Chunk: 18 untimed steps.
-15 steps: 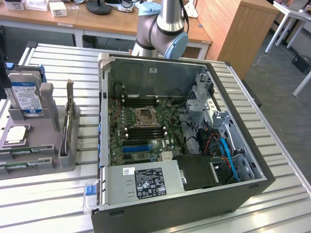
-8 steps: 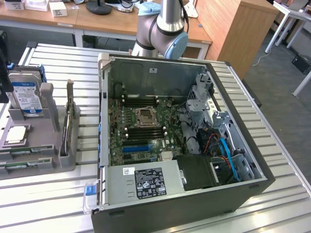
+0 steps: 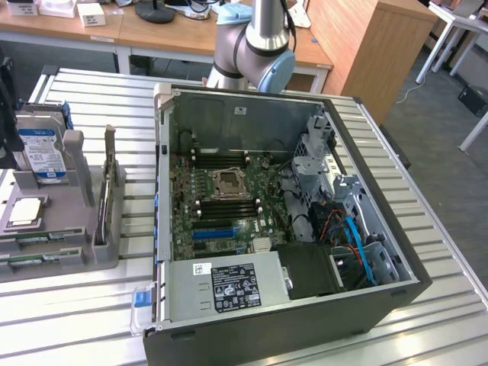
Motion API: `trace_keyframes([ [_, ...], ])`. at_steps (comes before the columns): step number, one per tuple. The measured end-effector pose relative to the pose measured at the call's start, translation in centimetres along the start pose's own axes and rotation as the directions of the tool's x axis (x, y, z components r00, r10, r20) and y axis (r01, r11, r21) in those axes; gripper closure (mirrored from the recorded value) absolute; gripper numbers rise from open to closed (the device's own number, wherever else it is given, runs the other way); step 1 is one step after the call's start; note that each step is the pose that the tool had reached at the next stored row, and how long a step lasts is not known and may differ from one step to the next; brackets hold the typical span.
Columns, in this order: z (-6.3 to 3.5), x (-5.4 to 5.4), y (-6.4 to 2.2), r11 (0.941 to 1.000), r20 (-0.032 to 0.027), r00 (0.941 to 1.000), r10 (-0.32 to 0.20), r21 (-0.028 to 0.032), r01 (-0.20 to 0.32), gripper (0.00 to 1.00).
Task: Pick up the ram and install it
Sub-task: 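Pick up the ram and move it above insertion slot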
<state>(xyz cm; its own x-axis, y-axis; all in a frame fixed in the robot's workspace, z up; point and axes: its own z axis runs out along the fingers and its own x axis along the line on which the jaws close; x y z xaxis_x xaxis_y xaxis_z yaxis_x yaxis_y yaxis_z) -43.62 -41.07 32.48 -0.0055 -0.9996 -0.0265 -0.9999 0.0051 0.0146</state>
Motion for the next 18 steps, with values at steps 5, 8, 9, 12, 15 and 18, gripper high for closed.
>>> trace_keyframes([
  [5,0.62,0.0,-0.01,1.0,0.0,1.0,0.0,0.0,0.0,0.64],
  [8,0.91,0.0,-0.02,1.0,0.0001,1.0,0.0,0.0,0.0,0.64],
  [9,0.99,0.0,-0.02,1.0,0.0003,1.0,0.0,0.0001,0.0,0.64],
  [12,1.28,0.0,-0.03,1.0,0.0003,1.0,0.0,0.0,0.0,0.64],
  [15,1.65,0.0,-0.03,1.0,0.0003,1.0,0.0,0.0,0.0,0.64],
  [18,2.02,0.1,-0.04,1.0,0.0003,1.0,0.0,0.0,0.0,0.64],
])
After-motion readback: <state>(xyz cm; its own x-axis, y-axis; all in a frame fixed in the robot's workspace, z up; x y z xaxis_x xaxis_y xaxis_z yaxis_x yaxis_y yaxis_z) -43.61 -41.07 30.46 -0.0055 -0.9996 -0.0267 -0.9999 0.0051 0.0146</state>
